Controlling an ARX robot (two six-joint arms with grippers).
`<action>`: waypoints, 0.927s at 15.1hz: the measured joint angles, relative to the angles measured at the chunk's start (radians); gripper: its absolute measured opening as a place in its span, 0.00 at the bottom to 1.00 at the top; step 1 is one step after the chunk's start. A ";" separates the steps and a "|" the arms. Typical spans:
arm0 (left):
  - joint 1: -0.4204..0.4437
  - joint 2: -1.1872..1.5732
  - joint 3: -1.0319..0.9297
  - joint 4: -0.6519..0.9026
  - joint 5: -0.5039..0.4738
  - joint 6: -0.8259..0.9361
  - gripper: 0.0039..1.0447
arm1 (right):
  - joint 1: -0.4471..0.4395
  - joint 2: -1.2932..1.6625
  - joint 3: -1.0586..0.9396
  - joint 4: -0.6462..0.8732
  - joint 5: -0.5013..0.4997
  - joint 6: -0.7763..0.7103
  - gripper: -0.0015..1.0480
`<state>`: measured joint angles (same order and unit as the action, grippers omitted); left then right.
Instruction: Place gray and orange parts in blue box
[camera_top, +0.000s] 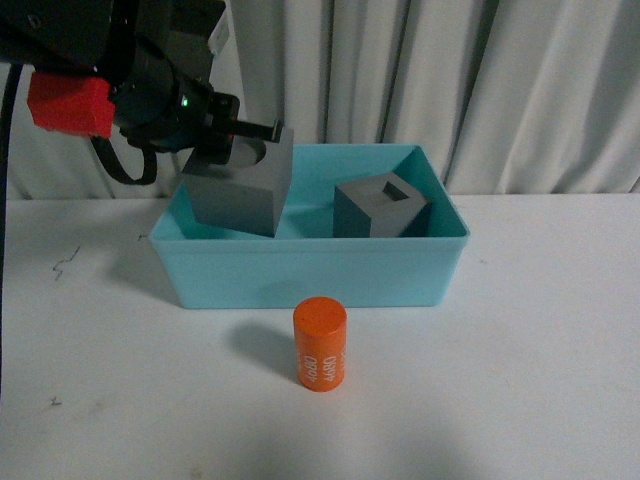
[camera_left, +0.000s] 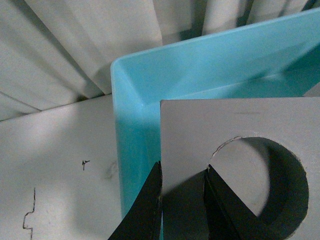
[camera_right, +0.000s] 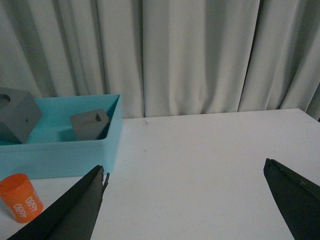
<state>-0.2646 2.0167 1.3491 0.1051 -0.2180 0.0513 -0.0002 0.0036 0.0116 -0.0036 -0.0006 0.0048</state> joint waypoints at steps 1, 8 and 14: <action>0.006 0.020 0.000 0.008 -0.011 0.014 0.17 | 0.000 0.000 0.000 0.000 0.000 0.000 0.94; 0.018 0.043 0.000 0.011 -0.017 0.032 0.17 | 0.000 0.000 0.000 0.000 0.000 0.000 0.94; 0.021 0.027 -0.013 -0.034 0.027 -0.037 0.85 | 0.000 0.000 0.000 0.000 0.000 0.000 0.94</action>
<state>-0.2436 2.0438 1.3357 0.0711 -0.1913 0.0143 -0.0002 0.0036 0.0116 -0.0036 -0.0002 0.0048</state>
